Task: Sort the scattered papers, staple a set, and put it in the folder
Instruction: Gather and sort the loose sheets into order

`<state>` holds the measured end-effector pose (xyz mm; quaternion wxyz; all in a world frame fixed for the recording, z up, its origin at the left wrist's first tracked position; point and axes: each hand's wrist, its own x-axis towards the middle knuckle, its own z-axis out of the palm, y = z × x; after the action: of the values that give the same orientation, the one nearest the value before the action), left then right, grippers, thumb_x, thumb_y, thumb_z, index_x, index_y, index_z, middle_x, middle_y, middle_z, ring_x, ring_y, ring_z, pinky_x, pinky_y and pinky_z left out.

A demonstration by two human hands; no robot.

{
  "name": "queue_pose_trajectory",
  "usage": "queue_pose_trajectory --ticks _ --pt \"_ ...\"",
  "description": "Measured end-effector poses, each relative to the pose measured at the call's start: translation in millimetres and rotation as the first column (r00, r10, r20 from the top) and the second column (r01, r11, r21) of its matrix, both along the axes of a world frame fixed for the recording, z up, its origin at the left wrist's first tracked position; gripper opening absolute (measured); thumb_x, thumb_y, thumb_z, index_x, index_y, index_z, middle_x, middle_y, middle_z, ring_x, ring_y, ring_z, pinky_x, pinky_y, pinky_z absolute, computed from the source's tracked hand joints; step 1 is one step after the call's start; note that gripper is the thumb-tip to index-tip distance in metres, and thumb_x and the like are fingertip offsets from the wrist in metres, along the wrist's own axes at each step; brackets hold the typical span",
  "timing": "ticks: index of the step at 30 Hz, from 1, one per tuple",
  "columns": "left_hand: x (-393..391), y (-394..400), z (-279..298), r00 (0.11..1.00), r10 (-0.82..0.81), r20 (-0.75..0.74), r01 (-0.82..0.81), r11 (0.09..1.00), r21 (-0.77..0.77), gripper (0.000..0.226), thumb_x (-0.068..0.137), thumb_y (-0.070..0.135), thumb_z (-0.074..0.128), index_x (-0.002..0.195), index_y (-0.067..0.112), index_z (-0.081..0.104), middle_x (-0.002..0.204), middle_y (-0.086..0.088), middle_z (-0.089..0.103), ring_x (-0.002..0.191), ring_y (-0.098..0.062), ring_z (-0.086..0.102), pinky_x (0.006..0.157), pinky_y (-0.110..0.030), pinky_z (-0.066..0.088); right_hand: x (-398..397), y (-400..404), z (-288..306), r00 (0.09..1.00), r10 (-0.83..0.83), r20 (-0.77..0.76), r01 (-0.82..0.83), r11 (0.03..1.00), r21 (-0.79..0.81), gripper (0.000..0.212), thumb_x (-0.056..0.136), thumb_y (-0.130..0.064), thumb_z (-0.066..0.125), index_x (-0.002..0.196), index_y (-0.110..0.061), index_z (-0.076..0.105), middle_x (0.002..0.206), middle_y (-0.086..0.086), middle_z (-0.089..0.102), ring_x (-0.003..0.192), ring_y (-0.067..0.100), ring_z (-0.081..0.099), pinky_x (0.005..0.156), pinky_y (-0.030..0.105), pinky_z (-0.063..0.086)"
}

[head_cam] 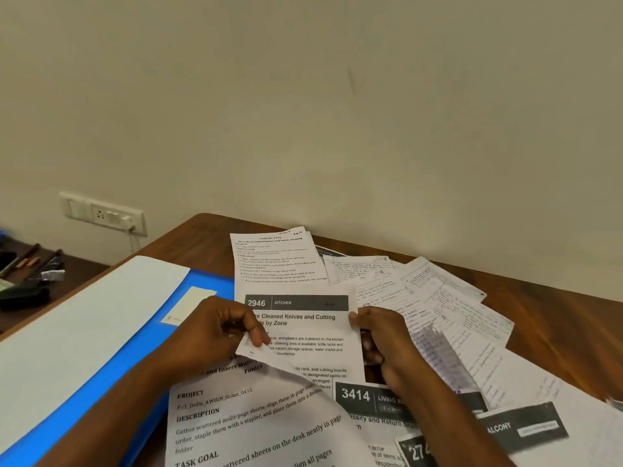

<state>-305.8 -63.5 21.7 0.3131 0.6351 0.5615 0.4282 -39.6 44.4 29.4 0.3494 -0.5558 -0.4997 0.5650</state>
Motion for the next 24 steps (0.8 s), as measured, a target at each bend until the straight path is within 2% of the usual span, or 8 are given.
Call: queue_pose_trajectory --ticks 4,11,13,15,16,19,24 --pt "1 0 -2 1.0 0.001 -0.004 -0.001 1.0 -0.017 0.02 0.088 -0.01 0.073 0.078 0.006 0.079 0.095 0.001 0.082 0.101 -0.016 0.076 0.085 -0.029 0.063 0 0 -1 1.0 -0.003 -0.011 0.003 1.0 -0.005 0.018 0.094 -0.002 0.064 0.077 -0.007 0.063 0.052 0.002 0.054 0.034 0.007 0.038 0.035 0.019 0.028" --pt "3 0 -1 1.0 0.006 -0.005 -0.006 1.0 -0.029 0.017 0.087 -0.007 0.075 0.078 0.008 0.079 0.096 0.003 0.082 0.102 -0.016 0.076 0.08 -0.031 0.064 3 -1 -3 1.0 0.028 -0.011 -0.027 0.999 0.042 0.021 0.095 -0.006 0.068 0.074 -0.008 0.063 0.057 0.002 0.061 0.038 0.007 0.041 0.036 0.02 0.029" --pt "5 0 1 1.0 0.003 0.003 -0.003 1.0 -0.016 0.015 0.086 -0.006 0.076 0.078 0.006 0.078 0.095 0.003 0.082 0.101 -0.016 0.076 0.079 -0.03 0.064 3 -7 -1 0.996 0.083 -0.028 -0.081 0.994 0.067 0.015 0.094 -0.007 0.073 0.079 -0.007 0.068 0.064 0.004 0.07 0.04 0.008 0.056 0.037 0.019 0.039" --pt "7 0 4 1.0 0.005 0.011 -0.005 1.0 0.007 0.015 0.085 -0.005 0.078 0.078 0.008 0.078 0.095 0.003 0.082 0.101 -0.015 0.076 0.08 -0.027 0.063 1 -13 -1 0.99 0.135 -0.037 -0.131 0.988 0.086 0.002 0.091 -0.005 0.076 0.093 -0.005 0.077 0.088 0.012 0.081 0.064 0.018 0.077 0.052 0.025 0.057" --pt "8 0 5 1.0 0.014 0.009 -0.015 1.0 0.017 0.019 0.085 -0.004 0.079 0.077 0.012 0.079 0.096 0.004 0.082 0.101 -0.014 0.076 0.08 -0.026 0.062 0 -13 -2 0.991 0.13 -0.025 -0.127 0.986 0.107 0.008 0.091 -0.004 0.077 0.098 -0.007 0.078 0.095 0.012 0.081 0.076 0.021 0.08 0.062 0.029 0.062" --pt "8 1 10 0.999 0.049 0.023 -0.05 0.998 0.035 0.033 0.085 -0.006 0.077 0.076 0.025 0.08 0.1 0.008 0.081 0.104 -0.014 0.075 0.081 -0.023 0.061 -2 -11 -2 0.999 0.032 -0.021 -0.027 0.979 0.204 0.009 0.092 -0.01 0.076 0.098 -0.016 0.078 0.093 0.004 0.082 0.081 0.02 0.08 0.072 0.038 0.065" --pt "10 -3 13 0.997 0.058 0.042 -0.061 0.996 0.058 0.032 0.088 -0.005 0.075 0.079 0.025 0.08 0.101 0.01 0.08 0.1 -0.011 0.075 0.078 -0.02 0.06 8 4 24 0.973 -0.179 -0.146 0.224 0.89 0.397 0.011 0.093 -0.018 0.074 0.092 -0.029 0.073 0.083 -0.01 0.08 0.077 0.011 0.078 0.068 0.032 0.062"
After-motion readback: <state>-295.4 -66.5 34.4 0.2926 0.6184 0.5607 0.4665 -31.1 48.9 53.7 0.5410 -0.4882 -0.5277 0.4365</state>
